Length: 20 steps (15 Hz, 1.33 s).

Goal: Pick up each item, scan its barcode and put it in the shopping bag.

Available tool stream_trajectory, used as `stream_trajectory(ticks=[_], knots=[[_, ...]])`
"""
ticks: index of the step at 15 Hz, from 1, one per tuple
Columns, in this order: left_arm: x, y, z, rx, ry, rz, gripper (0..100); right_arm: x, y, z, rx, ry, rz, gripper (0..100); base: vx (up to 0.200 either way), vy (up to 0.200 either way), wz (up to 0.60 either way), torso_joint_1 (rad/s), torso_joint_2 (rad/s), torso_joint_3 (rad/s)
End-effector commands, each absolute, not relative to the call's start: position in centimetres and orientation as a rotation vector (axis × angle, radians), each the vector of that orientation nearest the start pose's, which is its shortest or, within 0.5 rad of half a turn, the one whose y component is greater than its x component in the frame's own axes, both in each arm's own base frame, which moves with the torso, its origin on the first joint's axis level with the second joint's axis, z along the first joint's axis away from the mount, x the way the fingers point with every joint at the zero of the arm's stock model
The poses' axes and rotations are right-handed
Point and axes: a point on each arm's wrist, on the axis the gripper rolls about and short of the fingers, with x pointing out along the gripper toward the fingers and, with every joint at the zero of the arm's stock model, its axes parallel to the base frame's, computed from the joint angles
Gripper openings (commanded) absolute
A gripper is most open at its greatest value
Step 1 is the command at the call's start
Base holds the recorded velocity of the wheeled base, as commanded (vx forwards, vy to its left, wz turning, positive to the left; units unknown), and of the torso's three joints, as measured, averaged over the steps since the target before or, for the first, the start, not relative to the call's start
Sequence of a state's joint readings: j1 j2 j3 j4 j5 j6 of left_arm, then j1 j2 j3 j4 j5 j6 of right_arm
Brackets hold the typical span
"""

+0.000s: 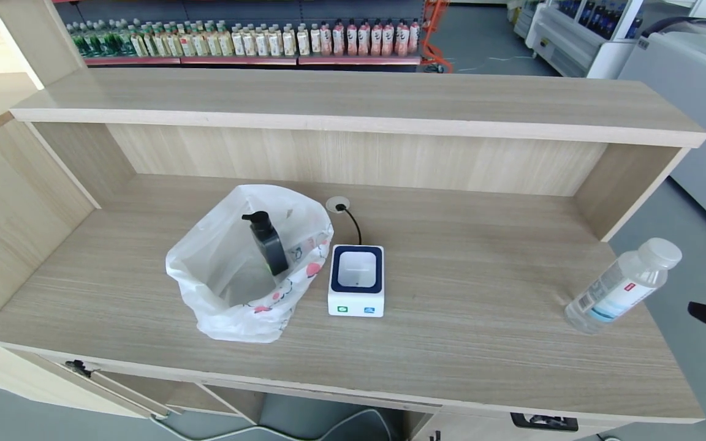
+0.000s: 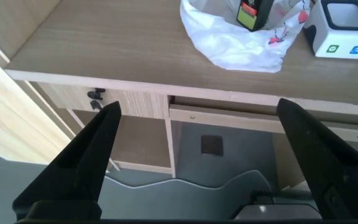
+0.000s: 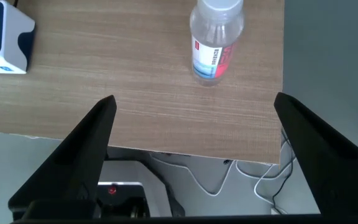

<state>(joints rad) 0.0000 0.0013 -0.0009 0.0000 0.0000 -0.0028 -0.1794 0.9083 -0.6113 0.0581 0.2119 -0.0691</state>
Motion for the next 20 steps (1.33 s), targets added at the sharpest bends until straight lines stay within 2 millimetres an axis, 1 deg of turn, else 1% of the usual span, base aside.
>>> stream_trajectory(ticks=[1,4,11,12,14,15,17,18,19,20], knots=[[-2.3,0.0,7.6,-0.002,0.002,0.0,100,10.0,-1.3,22.3,0.001,0.346,0.044,100,-0.2,0.0,0.0,-0.007,0.0,0.002],[-2.3,0.0,7.6,-0.002,0.0,0.0,100,10.2,-1.4,22.3,0.002,0.349,0.038,100,0.0,0.0,0.0,0.0,0.0,0.0],[-2.3,0.0,7.6,0.002,0.0,0.0,100,9.9,-1.6,22.2,0.003,0.348,0.009,100,0.0,-0.2,0.0,0.005,0.0,0.004],[-2.3,0.0,7.6,0.0,0.0,0.0,100,9.6,-1.5,22.2,0.001,0.338,0.009,100,0.0,-0.2,0.0,0.002,0.01,0.007],[-2.3,0.0,7.6,0.0,-0.002,0.0,100,9.6,-1.5,21.9,0.003,0.35,0.008,100,0.0,0.0,0.0,0.0,0.0,0.0],[-2.3,0.0,7.6,0.0,0.0,0.0,100,9.7,-1.6,21.6,0.006,0.365,0.005,100,0.0,0.0,0.0,0.0,0.0,0.0],[-2.3,0.0,7.6,0.0,-0.002,0.0,100,10.5,-1.8,20.6,-0.004,0.423,-0.067,100,0.0,0.0,0.0,0.0,0.0,0.0],[-2.3,0.0,7.6,0.0,-0.002,0.0,100,10.5,-1.8,20.6,-0.004,0.423,-0.067,100,0.0,0.0,0.0,0.0,0.0,0.0],[-2.3,0.0,7.6,0.0,0.002,0.0,100,11.8,-1.4,19.8,0.004,0.456,-0.025,100,0.0,0.0,0.0,0.0,0.0,0.0],[-2.3,0.0,7.6,0.0,-0.002,0.0,100,12.6,-1.3,19.2,0.003,0.453,-0.013,100,0.0,0.0,0.0,0.0,0.0,0.0]])
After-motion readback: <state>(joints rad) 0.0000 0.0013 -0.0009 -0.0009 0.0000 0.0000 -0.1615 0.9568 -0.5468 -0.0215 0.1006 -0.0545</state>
